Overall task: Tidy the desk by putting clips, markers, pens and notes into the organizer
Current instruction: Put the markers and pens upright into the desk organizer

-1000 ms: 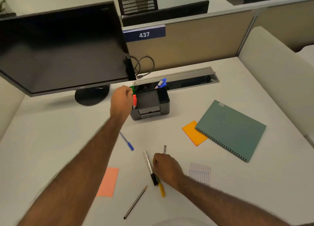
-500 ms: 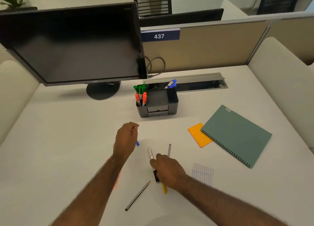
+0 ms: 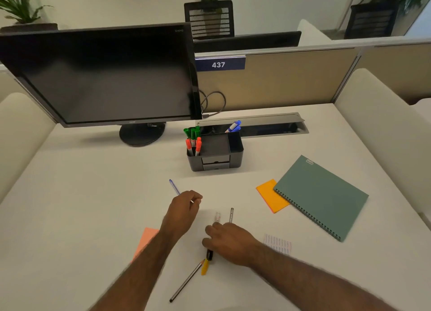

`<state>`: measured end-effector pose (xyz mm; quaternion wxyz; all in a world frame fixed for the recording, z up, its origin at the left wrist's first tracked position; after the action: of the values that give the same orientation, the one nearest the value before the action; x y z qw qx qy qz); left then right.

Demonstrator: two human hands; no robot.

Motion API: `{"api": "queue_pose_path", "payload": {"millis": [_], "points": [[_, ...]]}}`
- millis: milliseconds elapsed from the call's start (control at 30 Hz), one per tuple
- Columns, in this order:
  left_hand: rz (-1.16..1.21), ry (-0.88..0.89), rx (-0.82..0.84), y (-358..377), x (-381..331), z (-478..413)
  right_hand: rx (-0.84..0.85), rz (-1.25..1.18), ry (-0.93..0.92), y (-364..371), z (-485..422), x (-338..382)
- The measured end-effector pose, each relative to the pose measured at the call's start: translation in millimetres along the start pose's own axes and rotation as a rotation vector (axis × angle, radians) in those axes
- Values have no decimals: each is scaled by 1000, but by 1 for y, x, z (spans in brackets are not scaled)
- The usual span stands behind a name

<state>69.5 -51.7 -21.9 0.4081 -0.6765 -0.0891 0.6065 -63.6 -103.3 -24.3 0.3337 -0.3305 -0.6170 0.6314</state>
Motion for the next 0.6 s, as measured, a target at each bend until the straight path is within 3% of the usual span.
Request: {"api": "queue_pose_path", "payload": {"millis": [133, 267, 367, 500, 600], "points": [[125, 18, 14, -12, -16, 4, -110, -47, 101, -16, -5, -17], [288, 116, 95, -28, -59, 8, -317, -336, 546, -48, -5, -71], [232, 191, 155, -34, -94, 2, -425, -571, 791, -58, -1, -106], [55, 250, 142, -40, -129, -27, -572, -784, 930, -72, -1, -134], [48, 291, 48, -67, -151, -64, -640, -892, 1025, -73, 10, -151]]}}
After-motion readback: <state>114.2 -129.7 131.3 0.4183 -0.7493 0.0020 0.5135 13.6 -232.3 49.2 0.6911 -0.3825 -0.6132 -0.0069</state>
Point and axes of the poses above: each hand's wrist, its own z-axis away from the middle knuckle, its own y-axis out of the palm, x = y × z, the point moved 10 cm from there along -z, towards the middle knuckle, and after that the axes turned 6 degrees about z, right-handed, at the moved point
